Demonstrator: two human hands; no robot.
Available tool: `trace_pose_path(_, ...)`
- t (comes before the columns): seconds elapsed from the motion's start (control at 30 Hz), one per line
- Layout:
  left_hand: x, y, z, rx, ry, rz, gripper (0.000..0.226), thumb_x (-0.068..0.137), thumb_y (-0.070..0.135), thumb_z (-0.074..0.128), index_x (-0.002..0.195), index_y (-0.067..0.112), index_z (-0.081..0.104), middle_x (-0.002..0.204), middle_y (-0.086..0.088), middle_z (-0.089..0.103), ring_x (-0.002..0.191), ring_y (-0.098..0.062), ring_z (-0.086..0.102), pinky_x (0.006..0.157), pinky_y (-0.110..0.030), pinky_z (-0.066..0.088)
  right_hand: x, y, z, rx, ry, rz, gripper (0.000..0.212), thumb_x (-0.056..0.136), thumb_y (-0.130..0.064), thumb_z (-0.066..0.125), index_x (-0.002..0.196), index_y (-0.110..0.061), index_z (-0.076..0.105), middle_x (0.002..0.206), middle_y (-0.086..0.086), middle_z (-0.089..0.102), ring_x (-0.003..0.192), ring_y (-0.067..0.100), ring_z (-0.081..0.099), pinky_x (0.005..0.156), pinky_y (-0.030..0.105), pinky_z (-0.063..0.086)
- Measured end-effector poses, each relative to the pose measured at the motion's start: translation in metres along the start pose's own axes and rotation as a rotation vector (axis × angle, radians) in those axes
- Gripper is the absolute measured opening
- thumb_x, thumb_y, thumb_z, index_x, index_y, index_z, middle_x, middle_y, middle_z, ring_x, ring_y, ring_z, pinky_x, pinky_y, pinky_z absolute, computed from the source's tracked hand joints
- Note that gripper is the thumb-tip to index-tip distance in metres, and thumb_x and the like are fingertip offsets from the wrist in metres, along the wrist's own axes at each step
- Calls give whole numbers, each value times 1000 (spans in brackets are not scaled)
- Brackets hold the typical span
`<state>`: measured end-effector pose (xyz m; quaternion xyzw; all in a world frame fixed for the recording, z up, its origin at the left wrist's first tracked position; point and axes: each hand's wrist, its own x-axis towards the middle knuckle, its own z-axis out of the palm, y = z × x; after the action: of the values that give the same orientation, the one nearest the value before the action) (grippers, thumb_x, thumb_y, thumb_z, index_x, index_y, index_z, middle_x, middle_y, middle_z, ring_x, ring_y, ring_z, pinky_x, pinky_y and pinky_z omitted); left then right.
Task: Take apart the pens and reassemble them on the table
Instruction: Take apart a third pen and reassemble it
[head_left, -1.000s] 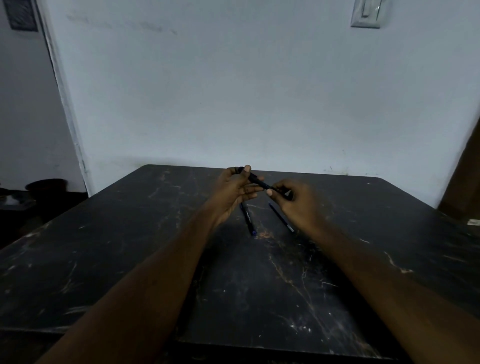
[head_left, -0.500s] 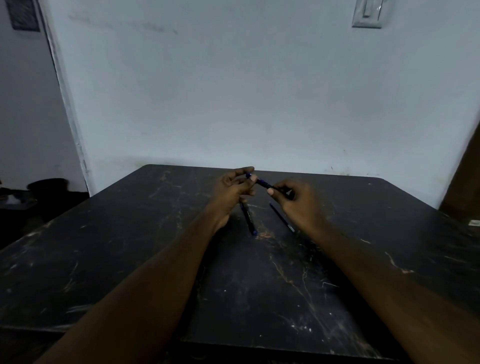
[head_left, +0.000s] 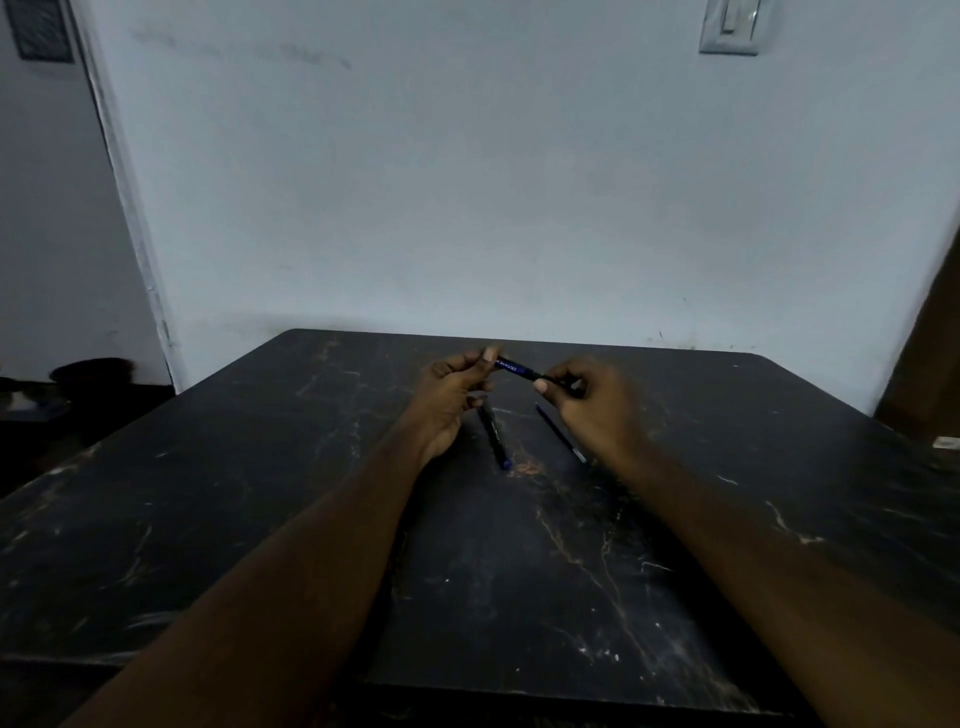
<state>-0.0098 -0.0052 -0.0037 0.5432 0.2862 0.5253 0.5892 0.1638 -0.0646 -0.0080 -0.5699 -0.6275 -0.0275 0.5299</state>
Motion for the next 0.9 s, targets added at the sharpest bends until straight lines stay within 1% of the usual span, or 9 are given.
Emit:
trace_pose_path(0.1, -1, 0, 0, 9, -7, -10, 23, 90, 24, 65, 108, 12, 71, 96, 0, 65, 69, -7, 49, 66, -25, 36, 0, -1, -1, 12, -12, 38, 13, 80, -31, 74, 69, -29, 68, 67, -10, 63, 64, 10, 59, 58, 31, 46)
trace_pose_path(0.2, -1, 1, 0, 12, -23, -8, 30, 91, 22, 63, 116, 6, 68, 101, 1, 67, 71, -3, 49, 65, -20, 37, 0, 0, -2, 28, -39, 83, 24, 81, -31, 74, 59, -30, 64, 57, -8, 62, 53, 10, 56, 53, 29, 43)
trace_pose_path(0.3, -2, 2, 0, 20, -33, -6, 32, 92, 20, 62, 119, 5, 66, 97, 8, 70, 62, 8, 54, 53, -10, 39, 0, 1, -2, 33, -52, 116, 28, 82, -33, 73, 56, -27, 65, 50, -4, 60, 44, 5, 49, 50, 24, 38)
trace_pose_path(0.4, -3, 3, 0, 37, -38, -16, 26, 91, 21, 63, 114, 10, 69, 92, 12, 72, 69, 0, 48, 54, -13, 38, 0, 0, -1, 45, -50, 133, 27, 81, -34, 73, 56, -24, 66, 51, -2, 62, 43, 5, 48, 49, 24, 37)
trace_pose_path(0.47, -5, 3, 0, 65, -40, -16, 24, 90, 22, 63, 111, 13, 70, 97, 10, 71, 77, -2, 48, 62, -22, 34, 0, 0, -1, 66, -54, 142, 28, 81, -34, 72, 59, -18, 66, 51, 3, 60, 43, 8, 46, 50, 26, 37)
trace_pose_path(0.57, -6, 5, 0, 62, -33, -12, 17, 90, 23, 64, 103, 19, 72, 99, 7, 69, 79, -5, 46, 64, -28, 30, 1, -1, -1, 59, -64, 150, 32, 81, -34, 71, 58, -14, 63, 50, 3, 55, 44, 10, 44, 51, 28, 36)
trace_pose_path(0.73, -8, 6, 0, 74, -29, 20, 17, 90, 23, 64, 104, 18, 73, 90, 14, 72, 67, 8, 55, 63, -27, 30, 5, -6, -8, 53, -155, 148, 23, 87, -31, 69, 71, -14, 68, 64, 5, 63, 58, 12, 51, 60, 31, 41)
trace_pose_path(0.8, -8, 7, 1, 107, -32, 30, 15, 89, 26, 65, 101, 21, 74, 90, 15, 73, 69, 4, 53, 62, -27, 31, 4, -7, -12, 72, -211, 142, 24, 90, -31, 65, 79, -9, 68, 71, 8, 63, 64, 14, 51, 65, 33, 40)
trace_pose_path(0.9, -7, 7, 2, 137, -14, 48, 12, 88, 29, 67, 95, 25, 76, 88, 14, 73, 73, -2, 51, 62, -28, 33, 3, -10, -18, 91, -256, 136, 25, 92, -31, 61, 83, -9, 67, 71, 4, 58, 64, 14, 48, 64, 32, 37)
